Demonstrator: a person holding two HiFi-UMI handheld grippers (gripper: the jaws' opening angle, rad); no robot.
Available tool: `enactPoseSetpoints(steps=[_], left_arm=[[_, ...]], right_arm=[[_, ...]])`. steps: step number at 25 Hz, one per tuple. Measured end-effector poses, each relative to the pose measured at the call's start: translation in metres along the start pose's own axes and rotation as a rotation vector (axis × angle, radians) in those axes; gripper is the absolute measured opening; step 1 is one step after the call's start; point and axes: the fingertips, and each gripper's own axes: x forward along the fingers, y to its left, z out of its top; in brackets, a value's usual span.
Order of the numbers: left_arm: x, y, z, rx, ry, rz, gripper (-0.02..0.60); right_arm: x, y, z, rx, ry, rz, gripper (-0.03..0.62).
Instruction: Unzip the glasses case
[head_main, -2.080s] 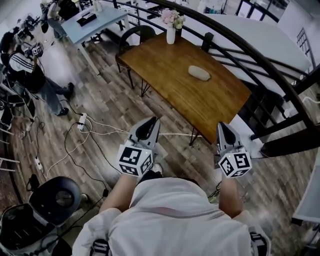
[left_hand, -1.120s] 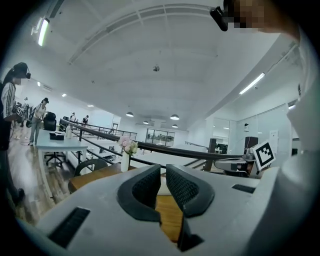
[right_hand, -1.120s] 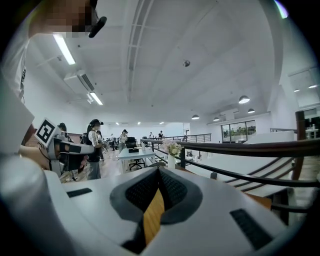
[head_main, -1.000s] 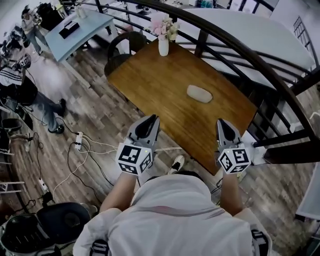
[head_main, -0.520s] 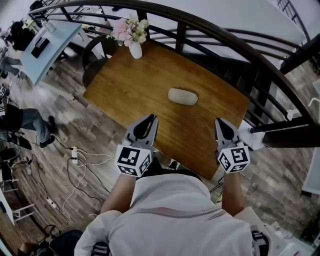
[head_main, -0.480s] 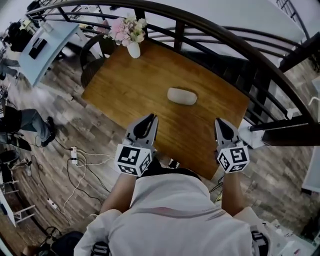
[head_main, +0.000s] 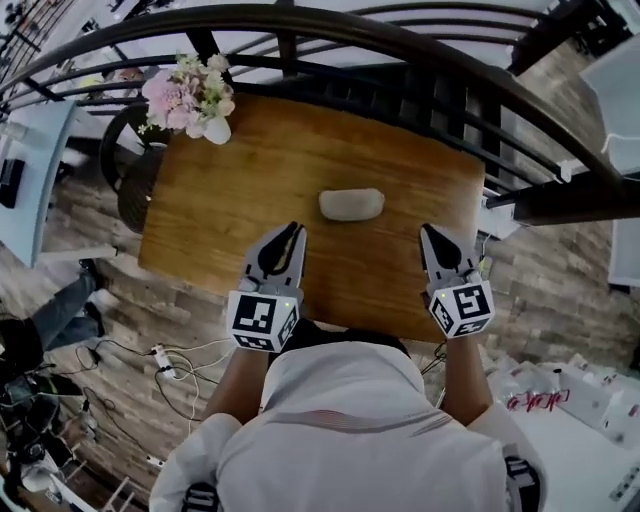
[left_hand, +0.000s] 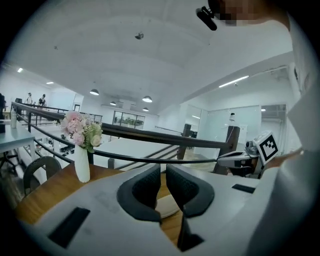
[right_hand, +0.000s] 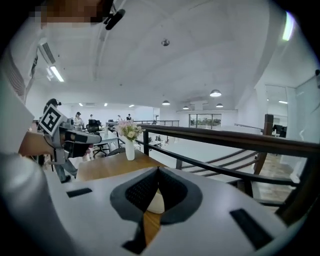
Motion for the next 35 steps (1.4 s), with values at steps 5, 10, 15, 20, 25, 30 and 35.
enactPoseSetpoints(steps=[5,10,15,20,25,30,35], left_arm=[[0.014,0.025,-0.004,0.019,0.032,-0.035,0.041],[0.012,0.020,-0.006,0.001,0.045,-0.043,0.041],[0.011,0.017,-0.015,-0.010,0.073,-0.020,0.041],[0.012,0.014,-0.018,-0.017,0.075,0.004,0.041],[0.017,0.011,-0.028,-0.020,0.094,0.013,0.041],[0.020,0.016,-0.038,-0.029,0.116,0.028,0.041],[0.021,0.026,-0.049,-0.037,0.138,0.046,0.035]], right_arm=[[0.023,0.004,0.005,-0.003,0.006,-0.049,0.052],[0.031,0.001,-0.004,-0.034,0.047,-0.023,0.092],[0.056,0.005,-0.023,-0.144,0.127,0.062,0.183],[0.087,0.018,-0.060,-0.328,0.254,0.207,0.283],[0.122,0.025,-0.115,-0.487,0.395,0.374,0.388],[0.159,0.028,-0.158,-0.639,0.500,0.476,0.459],[0.183,0.034,-0.184,-0.767,0.577,0.546,0.462]])
